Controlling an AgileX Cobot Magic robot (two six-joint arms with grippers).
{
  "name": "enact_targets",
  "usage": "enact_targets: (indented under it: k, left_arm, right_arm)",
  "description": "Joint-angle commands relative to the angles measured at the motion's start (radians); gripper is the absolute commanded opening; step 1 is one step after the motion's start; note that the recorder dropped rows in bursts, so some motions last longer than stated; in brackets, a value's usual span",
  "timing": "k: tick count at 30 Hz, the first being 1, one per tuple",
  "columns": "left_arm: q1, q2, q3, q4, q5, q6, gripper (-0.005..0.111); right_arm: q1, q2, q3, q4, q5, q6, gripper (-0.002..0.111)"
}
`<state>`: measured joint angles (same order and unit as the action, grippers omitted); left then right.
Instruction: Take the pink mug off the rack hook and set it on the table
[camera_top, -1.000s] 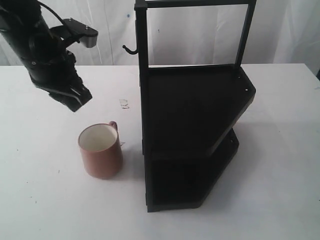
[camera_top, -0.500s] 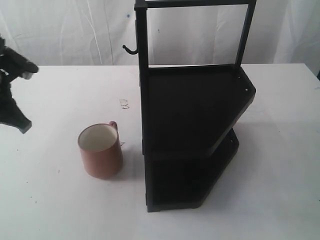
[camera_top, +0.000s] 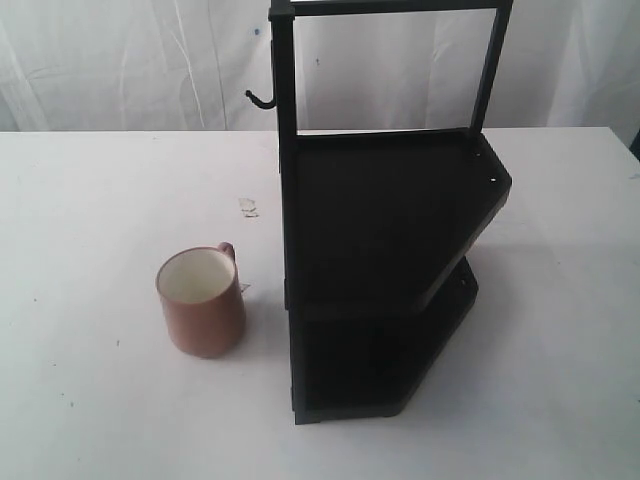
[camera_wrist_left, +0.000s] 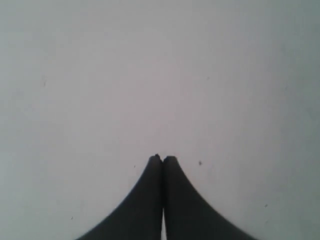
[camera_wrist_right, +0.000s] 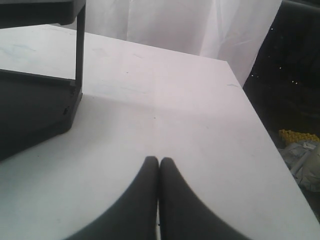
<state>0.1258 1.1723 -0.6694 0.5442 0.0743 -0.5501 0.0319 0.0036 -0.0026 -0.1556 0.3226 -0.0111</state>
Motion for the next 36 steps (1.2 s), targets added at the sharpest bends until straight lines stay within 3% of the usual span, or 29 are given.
enact_targets:
  k: [1, 3, 7, 11, 16, 19, 21, 23, 25, 36]
  left_arm:
    - [0.002, -0.258, 0.129, 0.003, -0.223, -0.030, 0.000]
    - [0.002, -0.414, 0.168, 0.003, -0.245, -0.030, 0.000]
    - [0.002, -0.689, 0.225, -0.024, -0.142, -0.030, 0.000]
    - [0.002, -0.842, 0.231, -0.028, 0.041, -0.029, 0.000]
    - [0.002, -0.957, 0.231, -0.043, 0.109, -0.012, 0.000]
    - [0.002, -0.967, 0.231, -0.167, 0.149, 0.030, 0.000]
    - [0.002, -0.967, 0.233, -0.361, 0.205, 0.198, 0.000]
    - [0.002, -0.970, 0.255, -0.544, 0.207, 0.471, 0.000]
    - [0.002, -0.979, 0.284, -0.658, 0.179, 0.605, 0.000]
    - [0.002, -1.168, 0.469, -0.700, 0.075, 0.634, 0.000]
  right_arm:
    - [-0.004, -0.004, 0.003, 0.005, -0.010, 0.005, 0.000]
    - [-0.004, -0.004, 0.003, 0.005, -0.010, 0.005, 0.000]
    - [-0.004, -0.004, 0.003, 0.005, -0.010, 0.005, 0.000]
    - [-0.004, -0.004, 0.003, 0.005, -0.010, 0.005, 0.000]
    - [-0.004, -0.004, 0.003, 0.005, -0.010, 0.005, 0.000]
    - [-0.004, -0.004, 0.003, 0.005, -0.010, 0.005, 0.000]
    - [-0.004, -0.004, 0.003, 0.005, -0.010, 0.005, 0.000]
    - [-0.004, -0.004, 0.003, 0.005, -0.010, 0.005, 0.000]
    - [-0.004, -0.004, 0.003, 0.005, -0.010, 0.005, 0.000]
    - [-0.004, -0.004, 0.003, 0.005, -0.010, 0.005, 0.000]
